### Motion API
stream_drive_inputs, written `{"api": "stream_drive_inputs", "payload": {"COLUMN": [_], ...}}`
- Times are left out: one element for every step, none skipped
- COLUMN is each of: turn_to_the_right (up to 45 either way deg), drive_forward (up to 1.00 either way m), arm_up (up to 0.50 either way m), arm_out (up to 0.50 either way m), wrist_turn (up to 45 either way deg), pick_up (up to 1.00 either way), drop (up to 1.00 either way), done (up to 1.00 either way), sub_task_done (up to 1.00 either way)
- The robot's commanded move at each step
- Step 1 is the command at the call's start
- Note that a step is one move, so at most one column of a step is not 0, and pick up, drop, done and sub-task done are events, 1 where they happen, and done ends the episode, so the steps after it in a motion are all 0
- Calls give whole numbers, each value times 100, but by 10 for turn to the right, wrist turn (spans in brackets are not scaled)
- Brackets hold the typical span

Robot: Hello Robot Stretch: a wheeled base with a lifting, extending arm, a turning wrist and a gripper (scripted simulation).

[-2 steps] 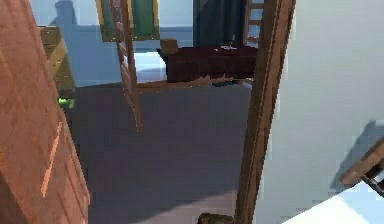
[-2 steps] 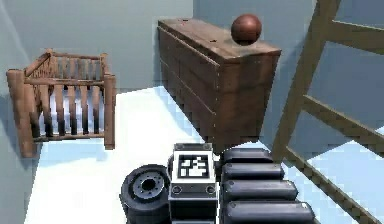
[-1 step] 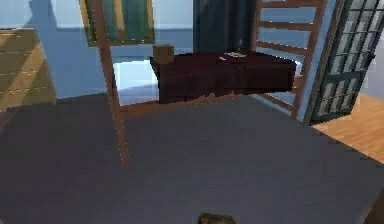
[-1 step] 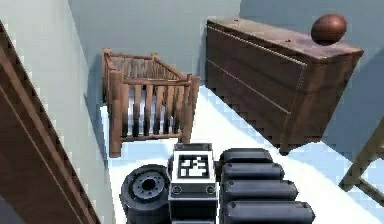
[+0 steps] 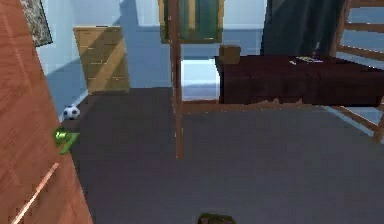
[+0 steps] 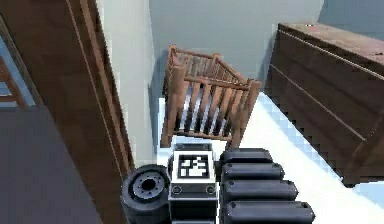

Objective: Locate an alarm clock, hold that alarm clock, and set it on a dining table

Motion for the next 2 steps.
{"api": "stream_drive_inputs", "payload": {"turn_to_the_right": [0, -90], "drive_forward": [30, 0], "arm_up": [0, 0], "arm_out": [0, 0], "wrist_turn": [0, 0], "pick_up": [0, 0], "drop": [0, 0], "done": [0, 0], "sub_task_done": [0, 0]}}
